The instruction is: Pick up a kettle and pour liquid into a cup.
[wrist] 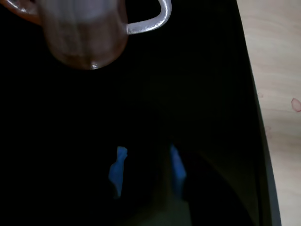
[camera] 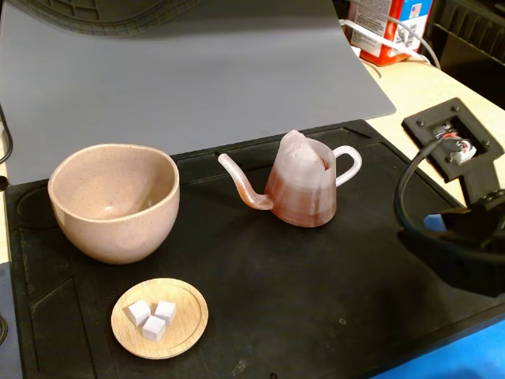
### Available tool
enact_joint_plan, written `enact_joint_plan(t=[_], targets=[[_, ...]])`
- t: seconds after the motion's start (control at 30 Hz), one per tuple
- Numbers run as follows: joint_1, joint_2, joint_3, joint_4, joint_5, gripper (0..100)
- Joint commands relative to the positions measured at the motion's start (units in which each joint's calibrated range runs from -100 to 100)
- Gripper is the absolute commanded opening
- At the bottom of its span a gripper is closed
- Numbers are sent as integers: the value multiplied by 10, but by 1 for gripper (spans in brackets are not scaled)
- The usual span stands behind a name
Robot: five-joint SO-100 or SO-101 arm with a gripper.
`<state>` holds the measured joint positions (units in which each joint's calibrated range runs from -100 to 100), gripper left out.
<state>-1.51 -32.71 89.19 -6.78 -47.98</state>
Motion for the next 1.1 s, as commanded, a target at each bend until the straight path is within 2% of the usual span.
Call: enact_joint_plan(t=[0.0,0.07,0.2,0.3,0.37,0.43,0.53,1.07], targets=[[1,78,-35,-123,3,13],[2,131,-53,-182,3,13],[1,225,-160,-194,4,13],[1,266,-198,-195,61,13],[1,326,-223,-273,91,13],[1,356,-227,-317,93,13],[1,365,-264,-308,93,20],[1,512,-425,-312,93,20]])
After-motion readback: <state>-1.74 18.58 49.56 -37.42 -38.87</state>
